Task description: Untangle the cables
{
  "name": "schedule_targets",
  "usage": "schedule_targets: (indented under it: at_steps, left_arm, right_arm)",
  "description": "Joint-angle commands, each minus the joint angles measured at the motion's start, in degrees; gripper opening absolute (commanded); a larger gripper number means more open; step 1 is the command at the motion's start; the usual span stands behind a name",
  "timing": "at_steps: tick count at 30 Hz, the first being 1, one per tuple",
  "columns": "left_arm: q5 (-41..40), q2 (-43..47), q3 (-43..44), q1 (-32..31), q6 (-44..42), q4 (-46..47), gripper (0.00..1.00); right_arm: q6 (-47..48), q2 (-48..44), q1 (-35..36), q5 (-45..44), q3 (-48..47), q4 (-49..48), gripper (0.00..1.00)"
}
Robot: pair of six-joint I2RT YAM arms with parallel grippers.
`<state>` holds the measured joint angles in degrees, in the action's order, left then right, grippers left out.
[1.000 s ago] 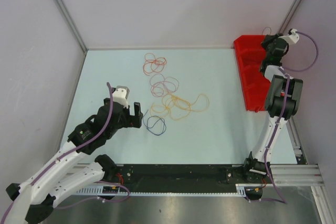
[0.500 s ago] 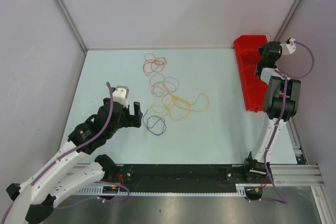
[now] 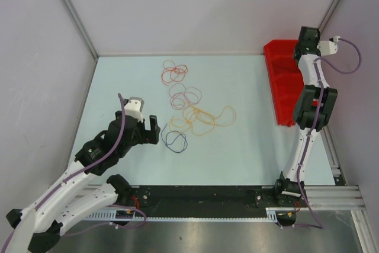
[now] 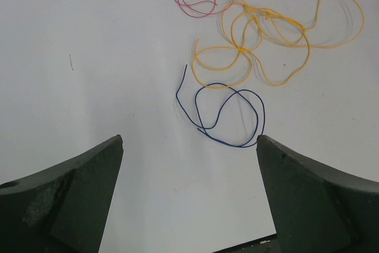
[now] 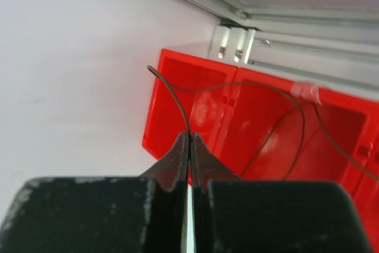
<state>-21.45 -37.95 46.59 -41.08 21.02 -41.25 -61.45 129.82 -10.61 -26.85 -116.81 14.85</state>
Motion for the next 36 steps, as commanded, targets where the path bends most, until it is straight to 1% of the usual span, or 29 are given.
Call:
schedule_targets:
  at_steps: [1, 2, 7, 8, 13, 17, 18, 22, 24, 25, 26, 28, 31, 36]
  left_arm:
    - [-0.8, 0.2, -0.2, 0.3, 0.8, 0.7, 1.0]
    - [-0.8, 0.2, -0.2, 0.4, 0.8, 0.7, 1.0]
    - [-0.9, 0.1, -0.2, 0.5, 0.8, 0.7, 1.0]
    - [-0.9, 0.1, -0.2, 0.5, 0.8, 0.7, 1.0]
    - [-0.6, 0.3, -0.2, 0.5, 0.7, 0.8, 1.0]
    - [-0.5, 0.5, -0.3, 0.4, 0.7, 0.9, 1.0]
    - [-0.6, 0.5, -0.2, 0.5, 0.7, 0.9, 1.0]
    - [-0.5, 0.7, -0.3, 0.5, 0.7, 0.9, 1.0]
    - [-0.5, 0.9, -0.3, 0.4, 0.7, 0.9, 1.0]
    - [-0.5, 0.9, -0.3, 0.5, 0.7, 1.0, 1.0]
    - [-0.5, 0.9, -0.3, 0.5, 0.7, 0.9, 1.0]
    - [-0.5, 0.8, -0.3, 0.4, 0.6, 1.0, 1.0]
    - [-0.5, 0.6, -0.3, 0.4, 0.7, 0.9, 1.0]
    - [-0.6, -0.2, -0.2, 0.4, 0.7, 0.7, 1.0]
  right_arm:
    - [-12.6, 2.9, 1.1, -4.4, -8.3, 22.5, 0.0]
    - [-14.3, 2.4, 1.3, -3.8, -8.1, 24.9, 0.0]
    - [-20.3, 0.0, 1.7, -2.4, -4.3, 29.7, 0.0]
    - [-22.1, -0.2, 1.7, -1.4, -3.6, 32.1, 0.0]
    - [-24.2, -2.3, 2.4, -2.1, -0.1, 33.3, 0.0]
    - [-27.0, -2.6, 2.5, 0.7, -0.7, 39.8, 0.0]
    - [-27.6, -2.9, 3.0, 0.8, 0.1, 40.2, 0.0]
    - [-27.7, -4.1, 4.5, 1.0, 0.6, 38.4, 0.0]
    - [-28.1, -4.3, 4.3, 1.8, 0.4, 37.4, 0.0]
    - [-28.2, -4.2, 4.0, 4.3, 0.4, 35.4, 0.0]
    - [-28.5, -4.0, 3.9, 5.0, 0.4, 34.6, 0.0]
    - [-30.2, -3.5, 3.6, 4.4, -0.3, 34.0, 0.0]
    - [-29.9, -1.1, 3.1, 2.2, -2.4, 32.5, 0.0]
    - [-29.4, 6.7, 1.2, 3.0, -9.5, 32.1, 0.0]
